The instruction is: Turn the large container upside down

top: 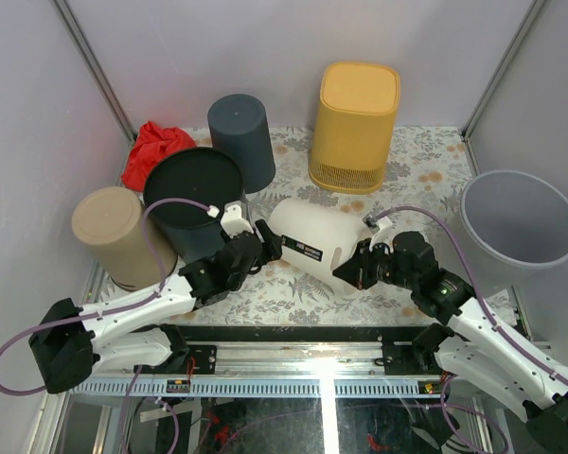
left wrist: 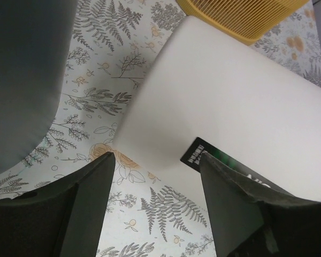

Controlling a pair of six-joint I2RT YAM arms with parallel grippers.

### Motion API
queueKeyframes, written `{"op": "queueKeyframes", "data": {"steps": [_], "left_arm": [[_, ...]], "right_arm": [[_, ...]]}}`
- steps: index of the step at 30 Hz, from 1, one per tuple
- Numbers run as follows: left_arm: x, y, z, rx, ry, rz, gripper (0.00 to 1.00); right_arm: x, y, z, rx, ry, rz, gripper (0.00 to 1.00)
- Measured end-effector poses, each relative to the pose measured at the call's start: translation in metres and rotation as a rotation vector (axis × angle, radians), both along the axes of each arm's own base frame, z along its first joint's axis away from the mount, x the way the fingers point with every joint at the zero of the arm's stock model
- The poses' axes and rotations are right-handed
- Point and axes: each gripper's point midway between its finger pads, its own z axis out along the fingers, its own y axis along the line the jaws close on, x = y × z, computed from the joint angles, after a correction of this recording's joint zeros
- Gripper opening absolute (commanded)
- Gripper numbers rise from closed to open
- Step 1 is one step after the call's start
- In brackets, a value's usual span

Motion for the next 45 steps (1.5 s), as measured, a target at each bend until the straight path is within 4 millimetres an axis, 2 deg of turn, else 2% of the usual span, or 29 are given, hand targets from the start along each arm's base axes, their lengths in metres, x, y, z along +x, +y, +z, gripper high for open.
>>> {"op": "queueKeyframes", "data": {"steps": [4, 7, 12, 16, 22, 32, 45], "left_arm": [[0.006, 0.001, -0.010, -0.002, 0.012, 0.004, 0.65], [0.010, -0.003, -0.006, -0.032, -0.001, -0.003, 0.65], [0.015, -0.012, -0.001, -0.069, -0.015, -0.030, 0.65], [0.019, -0.019, 0.001, -0.086, -0.028, -0.055, 0.65], [0.029, -0.027, 0.002, -0.099, -0.052, -0.088, 0.65], [0.043, -0.034, -0.001, -0.067, -0.054, -0.098, 0.65], [0.058, -0.025, 0.000, -0.042, -0.056, -0.076, 0.65]], "right_arm": [[-0.002, -0.002, -0.003, -0.004, -0.004, 0.002, 0.00], [-0.003, -0.004, -0.007, -0.006, -0.006, -0.003, 0.01], [-0.004, -0.010, -0.011, -0.010, -0.016, -0.030, 0.13], [-0.006, -0.017, -0.012, -0.018, -0.011, -0.060, 0.27], [-0.007, -0.028, -0.022, -0.060, 0.021, -0.108, 0.34], [-0.007, -0.040, -0.027, -0.095, 0.025, -0.167, 0.35], [-0.003, -0.052, -0.029, -0.120, 0.016, -0.233, 0.36]]}}
